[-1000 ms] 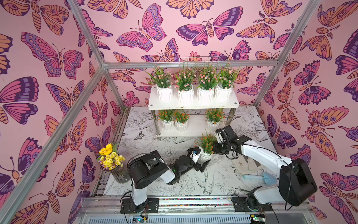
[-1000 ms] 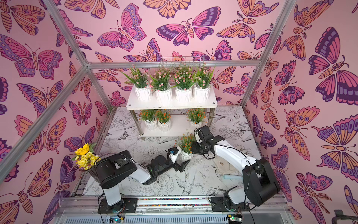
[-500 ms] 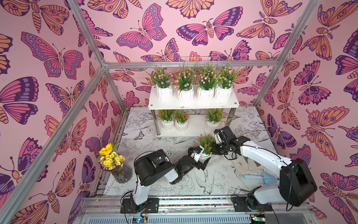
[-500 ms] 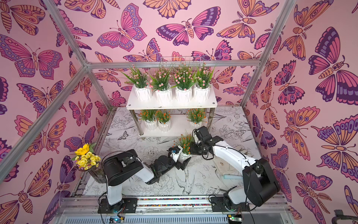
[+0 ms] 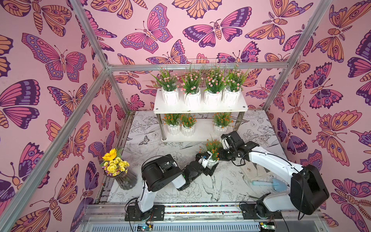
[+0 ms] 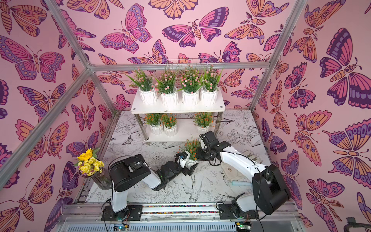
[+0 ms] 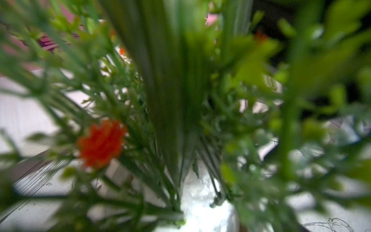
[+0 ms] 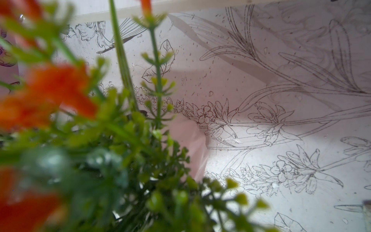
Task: Place the baby's breath potted plants on the rack by color
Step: Place the baby's breath potted plant on the rack.
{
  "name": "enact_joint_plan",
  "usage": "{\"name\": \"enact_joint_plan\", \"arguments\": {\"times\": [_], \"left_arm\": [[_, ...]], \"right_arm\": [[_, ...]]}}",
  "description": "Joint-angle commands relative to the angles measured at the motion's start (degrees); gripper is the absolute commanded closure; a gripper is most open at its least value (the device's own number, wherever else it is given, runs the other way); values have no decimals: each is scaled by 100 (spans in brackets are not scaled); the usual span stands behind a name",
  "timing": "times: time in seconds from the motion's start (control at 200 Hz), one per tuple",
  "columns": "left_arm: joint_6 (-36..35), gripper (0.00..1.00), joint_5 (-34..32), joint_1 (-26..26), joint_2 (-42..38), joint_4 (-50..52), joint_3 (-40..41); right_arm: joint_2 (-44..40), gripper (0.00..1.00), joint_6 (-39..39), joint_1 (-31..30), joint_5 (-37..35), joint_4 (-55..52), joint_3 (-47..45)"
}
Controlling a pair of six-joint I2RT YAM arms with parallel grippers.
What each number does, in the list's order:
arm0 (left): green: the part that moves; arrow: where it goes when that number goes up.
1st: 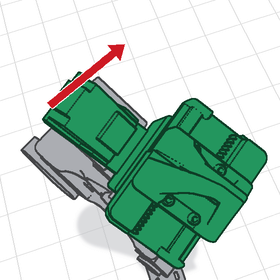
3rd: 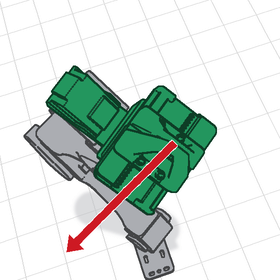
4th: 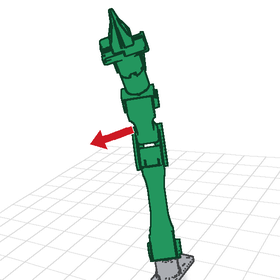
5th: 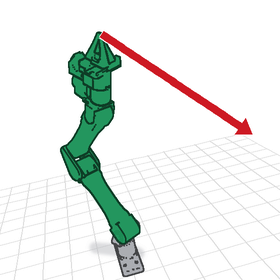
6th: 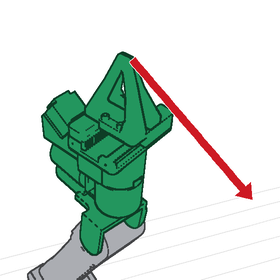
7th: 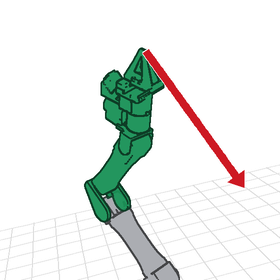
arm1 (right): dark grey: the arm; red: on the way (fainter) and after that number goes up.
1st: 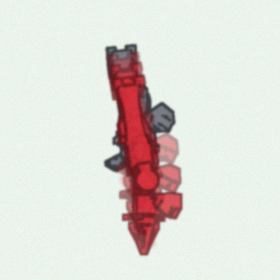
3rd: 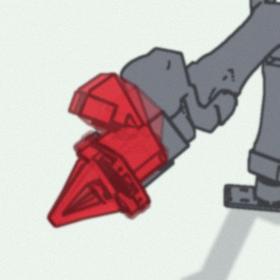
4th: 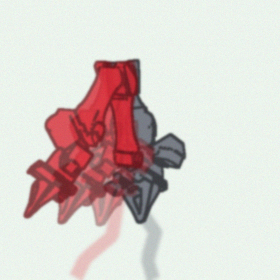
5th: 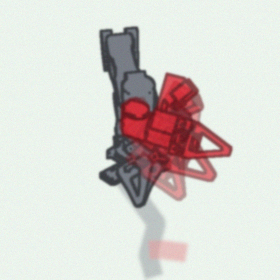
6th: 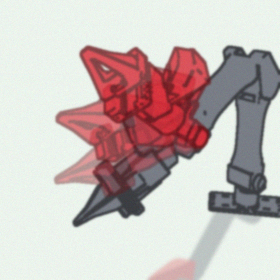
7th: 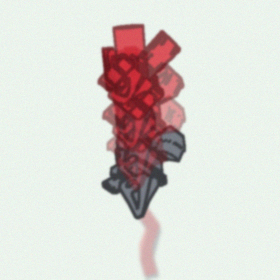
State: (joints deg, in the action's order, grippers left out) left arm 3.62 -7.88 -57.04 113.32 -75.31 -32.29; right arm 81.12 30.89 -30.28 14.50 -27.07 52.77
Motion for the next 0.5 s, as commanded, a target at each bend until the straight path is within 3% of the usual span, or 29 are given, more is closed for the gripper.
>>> {"name": "enact_joint_plan", "arguments": {"times": [0.0,0.185,0.496], "left_arm": [[-6,18,-143,-6,52,-116,-30],[-28,26,-133,-3,8,-126,-57],[-37,31,-131,6,-66,-129,-80]], "right_arm": [[-226,98,53,-56,50,272,185],[-219,95,66,-57,-92,305,69],[-468,85,97,-40,-254,231,-20]]}}
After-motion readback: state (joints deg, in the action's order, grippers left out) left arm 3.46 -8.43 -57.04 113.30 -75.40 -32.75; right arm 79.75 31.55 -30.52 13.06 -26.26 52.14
